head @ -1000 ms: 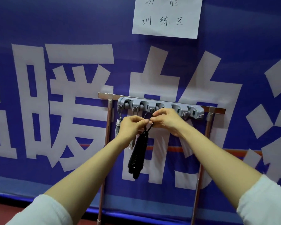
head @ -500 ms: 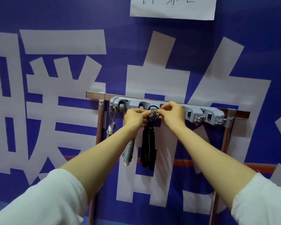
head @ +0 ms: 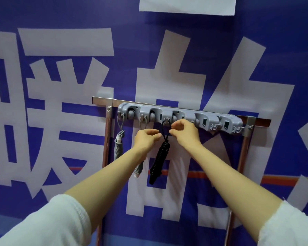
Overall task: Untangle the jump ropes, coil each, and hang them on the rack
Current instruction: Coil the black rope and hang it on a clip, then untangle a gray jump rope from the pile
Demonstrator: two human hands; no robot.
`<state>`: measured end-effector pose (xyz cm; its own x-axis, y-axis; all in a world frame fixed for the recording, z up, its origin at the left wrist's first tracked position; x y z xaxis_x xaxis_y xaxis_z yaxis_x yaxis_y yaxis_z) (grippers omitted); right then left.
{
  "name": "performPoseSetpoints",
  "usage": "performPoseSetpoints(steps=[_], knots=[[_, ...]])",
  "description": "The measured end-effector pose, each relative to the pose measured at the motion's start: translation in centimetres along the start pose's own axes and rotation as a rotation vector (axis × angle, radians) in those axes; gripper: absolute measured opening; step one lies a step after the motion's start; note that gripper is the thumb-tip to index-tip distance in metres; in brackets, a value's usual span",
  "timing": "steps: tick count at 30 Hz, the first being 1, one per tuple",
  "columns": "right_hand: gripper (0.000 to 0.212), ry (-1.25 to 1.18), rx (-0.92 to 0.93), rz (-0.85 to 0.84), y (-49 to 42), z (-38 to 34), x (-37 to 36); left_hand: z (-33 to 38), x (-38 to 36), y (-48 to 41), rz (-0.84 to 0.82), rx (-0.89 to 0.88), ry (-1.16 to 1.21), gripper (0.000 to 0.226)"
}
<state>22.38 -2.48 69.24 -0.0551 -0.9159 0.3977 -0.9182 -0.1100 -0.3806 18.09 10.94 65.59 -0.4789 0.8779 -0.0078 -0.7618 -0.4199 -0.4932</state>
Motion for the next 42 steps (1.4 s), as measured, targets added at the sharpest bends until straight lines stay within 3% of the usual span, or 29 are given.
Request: performPoseSetpoints(steps=[4,8,13,16,23,30,37,42], knots=[[0.01,0.001,-0.067,-0.072,3.1,0.1,2.0,1.0,2.2,2.9,-0.016,0.062,-0.048,0.02],[0.01,0.06,-0.1,-0.256,7.4,0.2,4.0,3.1,4.0,7.1,-0.115,0.138,-0.023,0.014],[0.023,0.162,-0.082,-0.345,13.8,1.0,4.8,4.4,4.0,13.2,-0.253,0.243,-0.065,0.006],[0.03,0.255,-0.128,-0.44,17.2,3.5,4.1,2.5,3.4,16.9,-0.302,0.343,-0.106,0.021],[0.041,0.249,-0.418,-0.549,22.6,17.0,-1.4,-9.2,1.0,24.3,-0.135,0.575,-0.06,0.023],[0.025,0.081,-0.642,-0.433,29.9,34.9,-8.9,-27.4,0.2,34.6,-0.001,0.9,-0.107,0.023],[0.033,0.316,-0.689,-0.581,37.7,49.7,-13.0,-40.5,1.5,43.4,-0.079,1.099,-0.108,0.02],[0.033,0.375,-0.637,-0.579,41.3,55.9,-15.3,-47.0,2.9,47.7,-0.042,1.077,-0.19,0.025]])
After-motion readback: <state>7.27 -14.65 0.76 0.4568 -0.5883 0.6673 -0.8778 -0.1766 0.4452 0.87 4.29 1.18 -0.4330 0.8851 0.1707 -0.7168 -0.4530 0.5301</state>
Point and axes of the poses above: each hand's wrist, its own y-axis away from the middle knuckle, its own x-axis out of the back of the hand, z = x × y, the point moved 1 cm from there along -y, towards the middle knuckle, and after that the axes turned 12 degrees about -x, right-handed, at the moved point
